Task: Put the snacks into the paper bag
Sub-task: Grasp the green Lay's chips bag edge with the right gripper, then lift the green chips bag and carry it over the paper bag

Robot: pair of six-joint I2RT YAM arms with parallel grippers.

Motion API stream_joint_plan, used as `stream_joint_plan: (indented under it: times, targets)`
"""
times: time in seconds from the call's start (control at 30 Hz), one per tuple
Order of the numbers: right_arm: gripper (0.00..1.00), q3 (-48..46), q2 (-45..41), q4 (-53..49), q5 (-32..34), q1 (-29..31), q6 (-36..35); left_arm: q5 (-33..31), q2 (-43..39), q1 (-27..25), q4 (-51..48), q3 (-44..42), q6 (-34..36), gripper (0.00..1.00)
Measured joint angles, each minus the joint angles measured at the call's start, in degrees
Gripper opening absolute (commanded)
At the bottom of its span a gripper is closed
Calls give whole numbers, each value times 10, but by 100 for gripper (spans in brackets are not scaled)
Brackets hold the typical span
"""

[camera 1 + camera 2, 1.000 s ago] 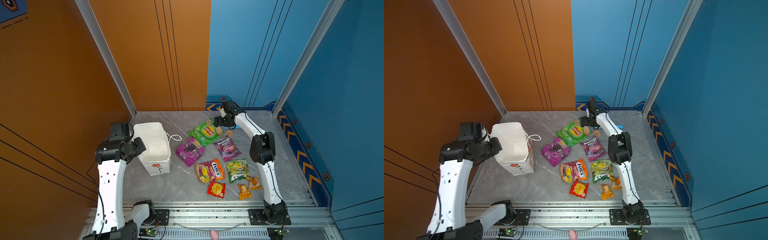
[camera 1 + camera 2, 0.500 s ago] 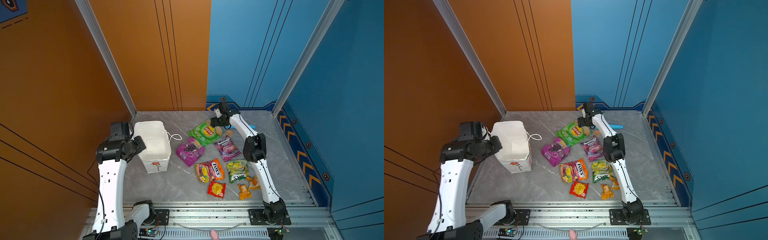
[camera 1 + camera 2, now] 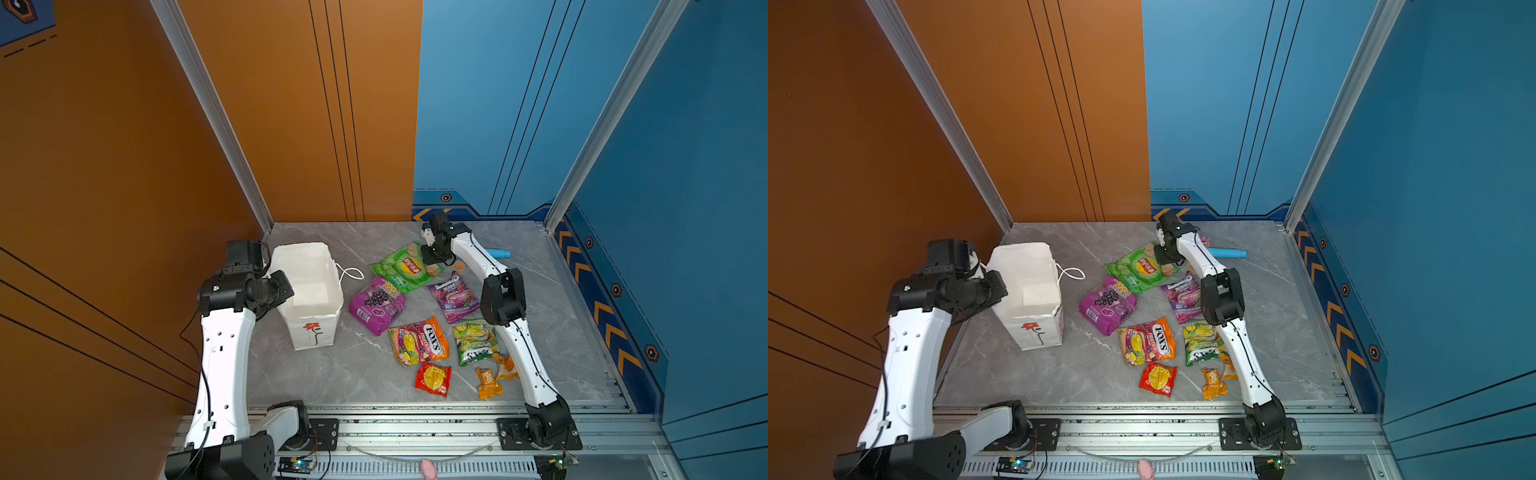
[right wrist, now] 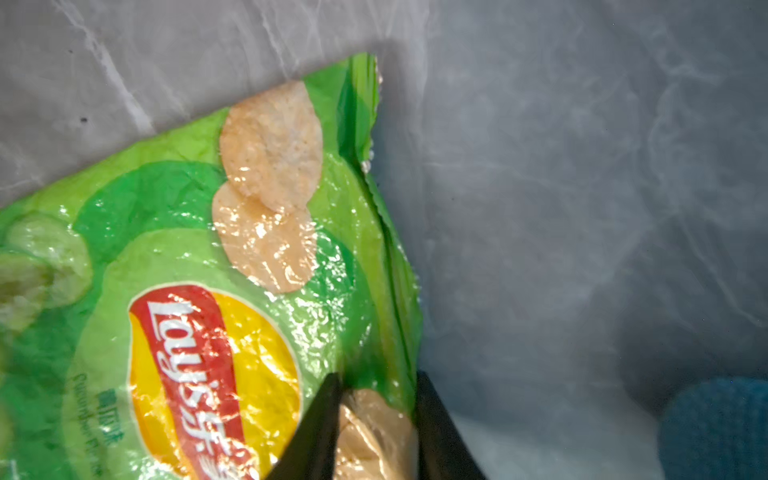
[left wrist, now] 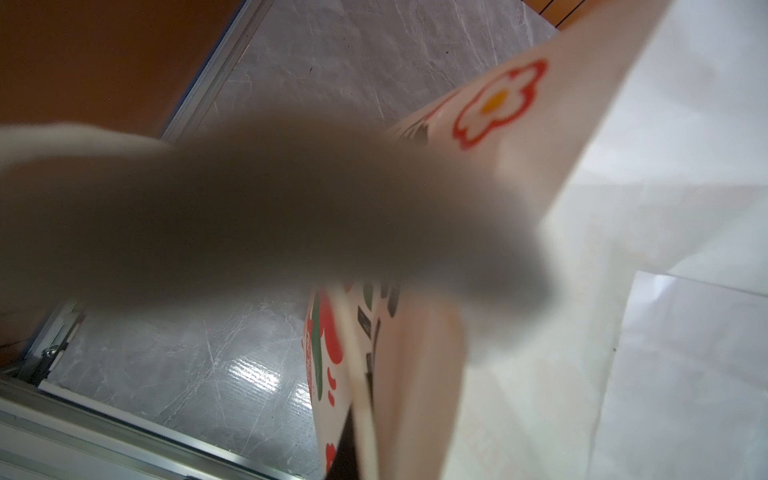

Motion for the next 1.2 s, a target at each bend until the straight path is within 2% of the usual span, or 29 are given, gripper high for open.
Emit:
stream_joint_plan:
  times: [0.13, 0.27, 0.53, 0.73, 1.2]
  targets:
    - [3, -33, -25, -7, 0, 1, 27, -22, 5, -25, -7, 0, -2, 0]
    - [0, -71, -73, -15, -3, -3, 60, -61, 12, -54, -29, 6, -7, 0]
    - [0, -189, -252, 7, -19, -9, 133, -109, 14, -74, -54, 22, -32, 0]
    - [0, -258, -355, 37, -37, -9, 183, -129, 19, -114, -62, 28, -50, 0]
    - [0, -276, -533, 66, -74, 5, 209, -137, 63, -180, -68, 69, -66, 0]
